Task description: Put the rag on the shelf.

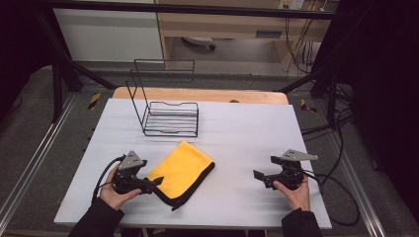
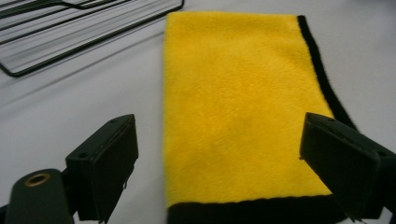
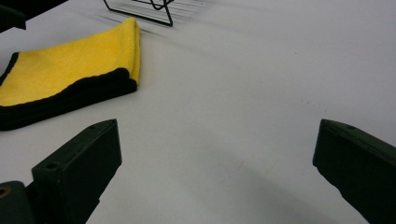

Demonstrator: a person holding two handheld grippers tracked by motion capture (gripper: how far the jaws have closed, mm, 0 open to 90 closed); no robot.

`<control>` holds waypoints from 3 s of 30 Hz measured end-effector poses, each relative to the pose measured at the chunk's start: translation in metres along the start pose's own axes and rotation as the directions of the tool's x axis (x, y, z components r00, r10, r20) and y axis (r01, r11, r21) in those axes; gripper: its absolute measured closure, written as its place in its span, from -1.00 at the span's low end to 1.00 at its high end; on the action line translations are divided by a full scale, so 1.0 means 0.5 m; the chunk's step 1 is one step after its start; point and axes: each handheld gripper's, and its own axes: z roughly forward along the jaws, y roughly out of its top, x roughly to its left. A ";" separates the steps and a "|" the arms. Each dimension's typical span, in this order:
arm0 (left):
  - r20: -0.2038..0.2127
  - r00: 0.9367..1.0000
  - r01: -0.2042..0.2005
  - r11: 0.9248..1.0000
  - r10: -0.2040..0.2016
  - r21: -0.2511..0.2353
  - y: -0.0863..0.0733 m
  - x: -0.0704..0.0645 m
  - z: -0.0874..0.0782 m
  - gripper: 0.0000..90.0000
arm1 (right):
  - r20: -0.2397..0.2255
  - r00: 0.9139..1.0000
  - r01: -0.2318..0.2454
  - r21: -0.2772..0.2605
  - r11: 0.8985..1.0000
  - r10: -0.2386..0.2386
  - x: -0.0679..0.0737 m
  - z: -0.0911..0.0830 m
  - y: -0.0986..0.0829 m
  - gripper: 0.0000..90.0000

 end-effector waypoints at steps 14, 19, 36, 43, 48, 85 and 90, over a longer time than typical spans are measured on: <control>0.067 0.995 -0.081 0.995 0.078 0.053 0.026 -0.139 0.056 -0.32 | 0.006 1.000 0.001 0.009 1.000 -0.001 0.003 0.000 -0.002 -0.96; 0.096 0.992 -0.090 0.991 0.081 0.100 0.018 -0.168 0.080 -0.03 | 0.007 1.000 0.001 0.007 1.000 -0.001 0.003 0.000 -0.001 -0.96; -0.007 0.990 -0.136 0.978 0.138 0.158 -0.002 -0.202 0.108 0.27 | 0.013 1.000 0.006 0.011 1.000 -0.006 0.002 0.000 -0.001 -0.96; -0.052 0.985 -0.153 0.973 0.164 0.173 -0.001 -0.212 0.112 0.41 | 0.013 1.000 0.003 0.015 1.000 -0.004 0.003 0.002 -0.002 -0.97; -0.059 0.984 -0.155 0.969 0.169 0.191 0.005 -0.213 0.114 0.47 | 0.011 1.000 0.000 0.013 1.000 0.000 0.003 0.002 -0.002 -0.97; -0.026 0.993 -0.113 0.977 0.119 0.184 -0.008 -0.214 0.087 0.35 | 0.000 1.000 0.000 0.019 1.000 0.000 0.005 -0.002 -0.003 -0.96; -0.086 0.983 -0.141 0.971 0.160 0.191 -0.016 -0.225 0.089 0.46 | -0.001 1.000 0.002 0.024 1.000 -0.002 0.005 0.001 -0.003 -0.96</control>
